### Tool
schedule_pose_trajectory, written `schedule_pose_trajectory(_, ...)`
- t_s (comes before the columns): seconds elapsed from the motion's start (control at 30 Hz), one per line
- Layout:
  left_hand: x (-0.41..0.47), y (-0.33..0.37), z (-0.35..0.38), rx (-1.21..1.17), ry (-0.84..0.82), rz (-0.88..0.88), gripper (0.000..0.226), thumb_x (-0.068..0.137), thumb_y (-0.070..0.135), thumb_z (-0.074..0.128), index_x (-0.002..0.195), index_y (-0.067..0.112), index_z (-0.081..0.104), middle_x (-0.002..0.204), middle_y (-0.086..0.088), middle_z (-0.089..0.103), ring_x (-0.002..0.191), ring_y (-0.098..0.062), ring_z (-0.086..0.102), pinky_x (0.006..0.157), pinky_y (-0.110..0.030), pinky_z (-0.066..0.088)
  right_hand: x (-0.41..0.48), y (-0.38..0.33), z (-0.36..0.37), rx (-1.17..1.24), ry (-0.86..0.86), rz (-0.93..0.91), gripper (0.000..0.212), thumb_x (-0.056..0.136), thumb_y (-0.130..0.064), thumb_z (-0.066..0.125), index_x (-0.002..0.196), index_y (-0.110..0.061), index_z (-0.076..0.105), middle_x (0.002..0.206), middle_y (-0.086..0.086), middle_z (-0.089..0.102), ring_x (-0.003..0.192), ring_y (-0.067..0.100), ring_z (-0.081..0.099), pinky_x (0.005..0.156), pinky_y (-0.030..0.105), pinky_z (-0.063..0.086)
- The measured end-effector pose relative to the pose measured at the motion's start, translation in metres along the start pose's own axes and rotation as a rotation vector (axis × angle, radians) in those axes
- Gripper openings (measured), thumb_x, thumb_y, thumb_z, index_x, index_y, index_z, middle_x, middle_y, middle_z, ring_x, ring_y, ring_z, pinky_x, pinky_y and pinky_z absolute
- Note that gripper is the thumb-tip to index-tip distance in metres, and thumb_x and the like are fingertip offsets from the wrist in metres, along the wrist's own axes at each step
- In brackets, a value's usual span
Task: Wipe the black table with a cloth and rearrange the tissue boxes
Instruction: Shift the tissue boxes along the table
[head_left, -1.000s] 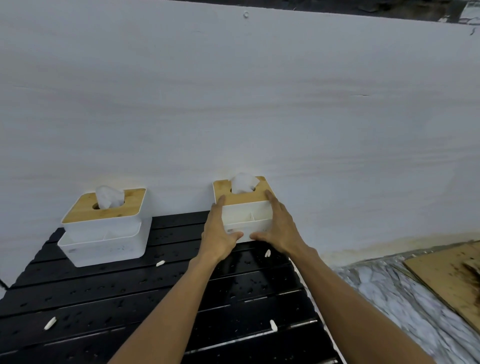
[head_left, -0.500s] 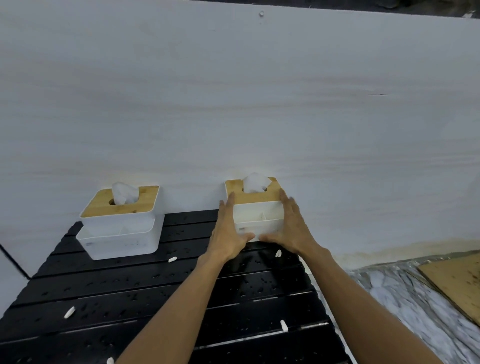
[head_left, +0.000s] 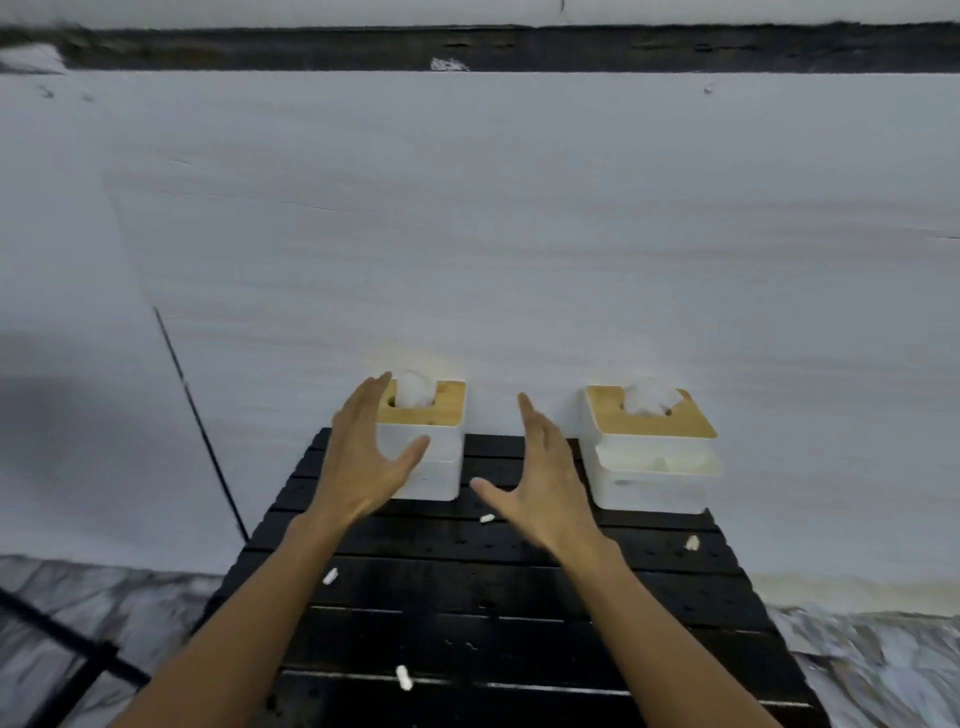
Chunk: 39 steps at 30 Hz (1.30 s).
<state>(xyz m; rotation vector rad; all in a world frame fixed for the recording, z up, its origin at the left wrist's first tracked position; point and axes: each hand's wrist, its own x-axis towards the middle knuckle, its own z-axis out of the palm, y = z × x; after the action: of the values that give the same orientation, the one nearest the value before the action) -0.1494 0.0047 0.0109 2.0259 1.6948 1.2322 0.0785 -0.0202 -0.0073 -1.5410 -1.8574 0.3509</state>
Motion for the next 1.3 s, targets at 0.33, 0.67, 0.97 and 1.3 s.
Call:
schedule_pose_trajectory(0.33, 0.005, -0.077, -0.017, -0.240, -0.277, -0.228, 0.115, 0.054, 0.063, 0.087, 0.146, 0.053, 0.018, 0.142, 0.011, 0.045, 0.121, -0.015, 0.054, 0.102, -0.040, 0.048, 0.039, -0.038, 0.077, 0.055, -0.145, 0.111, 0.129, 0.061, -0.055, 0.081, 0.157, -0.037, -0.004, 0.140, 0.004, 0.045, 0.125, 0.029, 0.051, 0.094, 0.046, 0.052)
schedule_pose_trajectory(0.67, 0.011, -0.076, 0.005, -0.230, -0.171, -0.207, 0.105, 0.064, 0.018, 0.092, 0.148, 0.032, 0.031, 0.133, -0.002, 0.047, 0.115, -0.019, 0.050, 0.093, -0.026, 0.042, 0.046, -0.040, 0.093, 0.053, -0.113, 0.148, 0.120, 0.072, -0.037, 0.085, 0.157, -0.032, 0.000, 0.136, 0.007, 0.050, 0.119, 0.031, 0.057, 0.091, 0.044, 0.051)
schedule_pose_trajectory(0.97, -0.001, -0.047, 0.016, -0.257, -0.082, -0.139, 0.099, 0.067, 0.018, 0.090, 0.148, 0.028, 0.034, 0.129, 0.002, 0.050, 0.115, -0.015, 0.050, 0.096, -0.026, 0.043, 0.034, -0.031, 0.066, 0.094, -0.018, 0.101, 0.117, 0.074, -0.032, 0.085, 0.157, -0.034, 0.002, 0.142, 0.004, 0.047, 0.123, 0.027, 0.055, 0.096, 0.045, 0.054)
schedule_pose_trajectory(1.3, -0.012, 0.012, 0.069, -0.313, -0.109, -0.111, 0.100, 0.067, 0.022, 0.090, 0.147, 0.035, 0.033, 0.138, 0.000, 0.052, 0.124, -0.018, 0.051, 0.106, -0.040, 0.045, 0.010, 0.022, 0.008, 0.093, 0.042, 0.132, 0.117, 0.076, -0.029, 0.086, 0.159, -0.030, 0.004, 0.149, 0.005, 0.044, 0.135, 0.023, 0.045, 0.107, 0.038, 0.044)
